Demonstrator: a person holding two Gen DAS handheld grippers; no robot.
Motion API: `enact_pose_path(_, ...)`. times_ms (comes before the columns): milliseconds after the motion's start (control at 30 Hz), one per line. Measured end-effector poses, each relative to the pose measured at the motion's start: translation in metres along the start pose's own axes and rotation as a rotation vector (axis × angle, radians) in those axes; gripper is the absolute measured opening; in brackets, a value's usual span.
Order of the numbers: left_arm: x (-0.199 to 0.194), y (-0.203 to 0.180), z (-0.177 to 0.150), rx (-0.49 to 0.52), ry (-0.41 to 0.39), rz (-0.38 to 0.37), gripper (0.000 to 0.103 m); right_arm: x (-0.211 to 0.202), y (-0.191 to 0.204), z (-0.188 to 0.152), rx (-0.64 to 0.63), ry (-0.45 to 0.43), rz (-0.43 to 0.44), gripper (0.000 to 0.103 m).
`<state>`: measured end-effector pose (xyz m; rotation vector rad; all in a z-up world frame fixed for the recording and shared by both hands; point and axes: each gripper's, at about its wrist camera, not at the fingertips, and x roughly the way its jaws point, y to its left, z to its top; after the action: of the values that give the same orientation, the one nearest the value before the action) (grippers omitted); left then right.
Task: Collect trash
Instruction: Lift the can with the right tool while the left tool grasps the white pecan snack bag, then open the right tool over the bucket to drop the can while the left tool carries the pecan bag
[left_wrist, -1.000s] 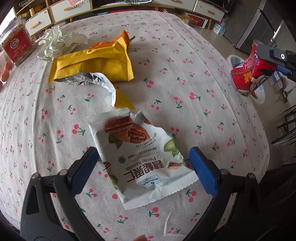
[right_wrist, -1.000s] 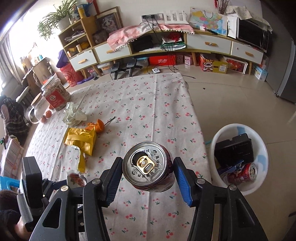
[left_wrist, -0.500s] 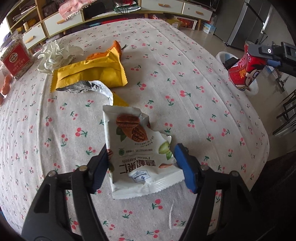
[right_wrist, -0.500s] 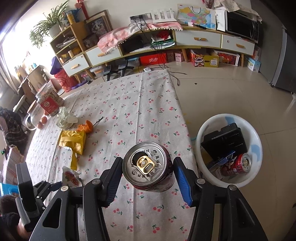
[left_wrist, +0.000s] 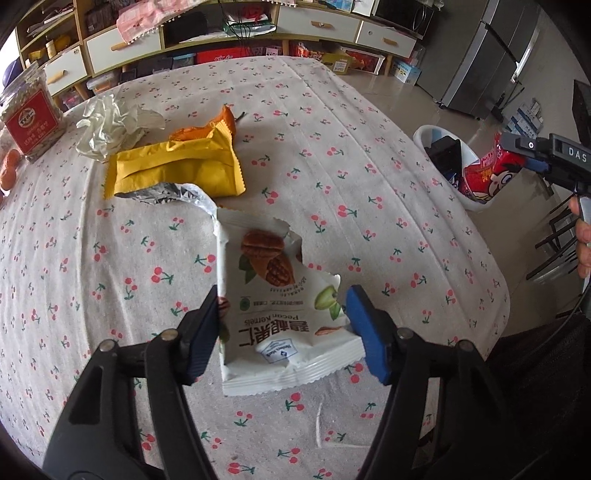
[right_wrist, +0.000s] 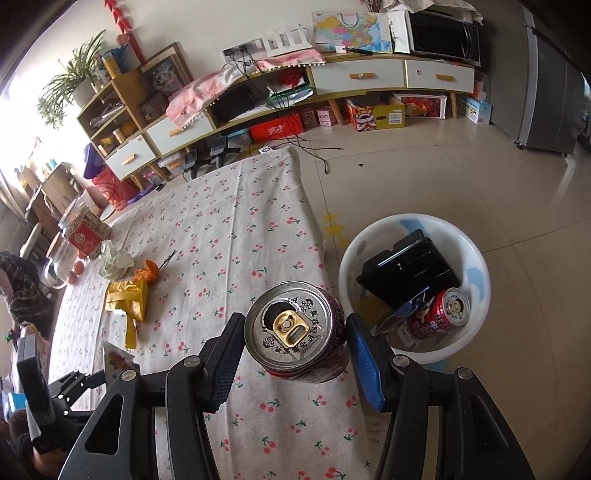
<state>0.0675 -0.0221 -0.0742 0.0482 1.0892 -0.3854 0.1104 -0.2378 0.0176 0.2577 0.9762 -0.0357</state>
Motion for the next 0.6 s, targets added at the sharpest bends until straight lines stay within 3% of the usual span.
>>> enact_pose_path(367,-0.012,-0.009,0.028,0.005,-0.042,-0.012,0.068,0.002,-0.088,0.006,0.235,0.001,-0.065,0.057)
enact_pose_path(600,-0.009,-0.027,0.047,0.022,-0.056,-0.032,0.068,0.024,-0.109,0.017,0.293,0.013,-0.056,0.057)
